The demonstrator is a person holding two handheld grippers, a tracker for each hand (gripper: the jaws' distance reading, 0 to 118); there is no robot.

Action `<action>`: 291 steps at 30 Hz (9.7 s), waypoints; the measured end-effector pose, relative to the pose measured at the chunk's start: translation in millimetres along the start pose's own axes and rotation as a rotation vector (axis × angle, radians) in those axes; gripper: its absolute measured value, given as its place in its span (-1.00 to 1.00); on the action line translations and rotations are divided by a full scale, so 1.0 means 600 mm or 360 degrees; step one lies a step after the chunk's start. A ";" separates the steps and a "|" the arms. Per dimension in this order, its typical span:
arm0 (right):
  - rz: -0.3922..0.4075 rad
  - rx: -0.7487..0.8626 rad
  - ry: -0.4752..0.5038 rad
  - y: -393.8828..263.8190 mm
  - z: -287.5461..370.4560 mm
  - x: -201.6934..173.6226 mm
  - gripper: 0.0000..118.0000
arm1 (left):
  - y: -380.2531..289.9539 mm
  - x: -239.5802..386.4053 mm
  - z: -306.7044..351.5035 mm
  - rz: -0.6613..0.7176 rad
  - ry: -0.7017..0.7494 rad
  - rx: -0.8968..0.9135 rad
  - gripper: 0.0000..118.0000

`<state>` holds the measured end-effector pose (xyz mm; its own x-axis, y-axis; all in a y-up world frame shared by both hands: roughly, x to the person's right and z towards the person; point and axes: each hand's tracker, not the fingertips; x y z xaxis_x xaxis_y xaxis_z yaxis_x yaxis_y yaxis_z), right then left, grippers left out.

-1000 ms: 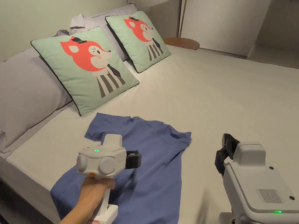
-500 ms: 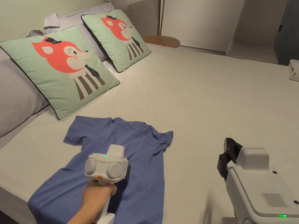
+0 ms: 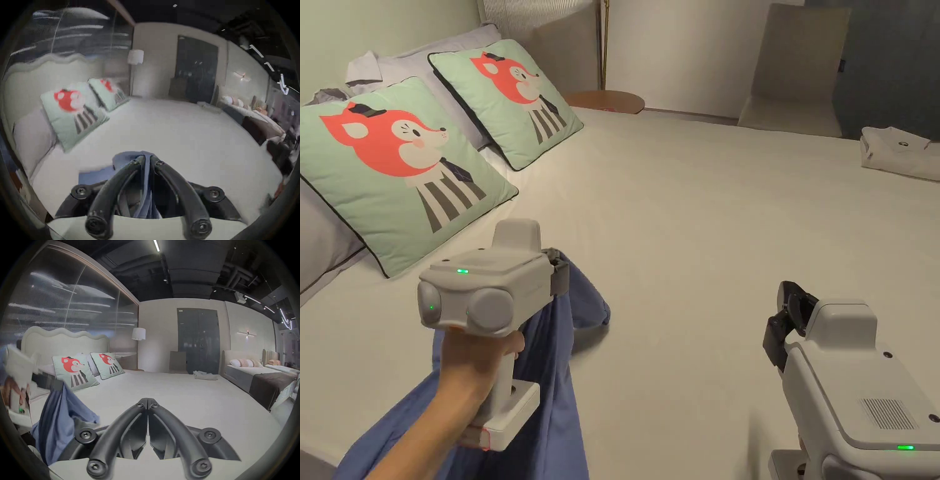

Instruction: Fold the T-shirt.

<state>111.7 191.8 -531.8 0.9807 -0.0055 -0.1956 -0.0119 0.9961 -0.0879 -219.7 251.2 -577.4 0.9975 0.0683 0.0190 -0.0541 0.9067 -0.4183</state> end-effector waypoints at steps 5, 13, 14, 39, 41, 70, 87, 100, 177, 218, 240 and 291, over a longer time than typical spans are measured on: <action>-0.0005 0.0026 -0.0099 0.013 0.036 0.047 -0.99 | 0.105 0.111 0.031 -0.0064 -0.0281 0.0224 -0.97; -0.0026 0.0083 -0.0372 0.012 0.094 0.163 -0.99 | 0.170 0.288 0.035 -0.0132 -0.0702 0.0350 -0.96; -0.0023 0.0086 -0.0414 0.012 0.103 0.178 -0.99 | 0.168 0.309 0.032 -0.0124 -0.0774 0.0343 -0.97; -0.0048 -0.0006 -0.0634 -0.006 0.184 0.243 -0.99 | -0.228 0.442 -0.184 -0.0386 -0.0678 -0.0723 -0.19; -0.0035 0.0002 -0.0623 -0.003 0.182 0.243 -0.99 | -0.206 0.431 -0.165 -0.0336 -0.0699 -0.0614 0.49; -0.0004 0.0070 -0.0511 0.018 0.159 0.209 -0.99 | -0.148 0.157 -0.016 -0.0056 -0.0035 0.0262 -1.00; -0.0026 0.0009 -0.0494 0.012 0.158 0.209 -0.99 | -0.281 0.153 -0.098 0.0015 -0.0205 -0.0882 -0.19; -0.0032 -0.0064 -0.0489 -0.008 0.147 0.213 -0.99 | -0.304 0.196 -0.083 -0.0189 -0.0165 -0.0807 -0.92; 0.0077 -0.0537 -0.0363 0.033 -0.219 0.367 -0.90 | 0.004 -0.071 -0.276 0.0203 0.0247 -0.0216 -0.95; -0.0155 -0.0476 -0.0408 -0.010 0.131 0.232 0.94 | -0.152 0.058 0.009 -0.0052 0.0084 -0.0203 0.84; 0.0023 -0.0049 -0.0538 0.066 0.135 0.219 -0.99 | -0.079 0.165 0.011 -0.0091 -0.0148 0.0353 -1.00; -0.0343 -0.1346 -0.0511 -0.133 -0.242 0.463 0.66 | -0.006 0.091 -0.371 -0.0243 -0.0104 -0.0523 -0.88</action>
<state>356.8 98.1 -720.8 0.9838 -0.0321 0.1764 0.1621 0.5800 -0.7983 -154.8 159.3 -777.2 0.9873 -0.0216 0.1575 0.1236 0.7270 -0.6754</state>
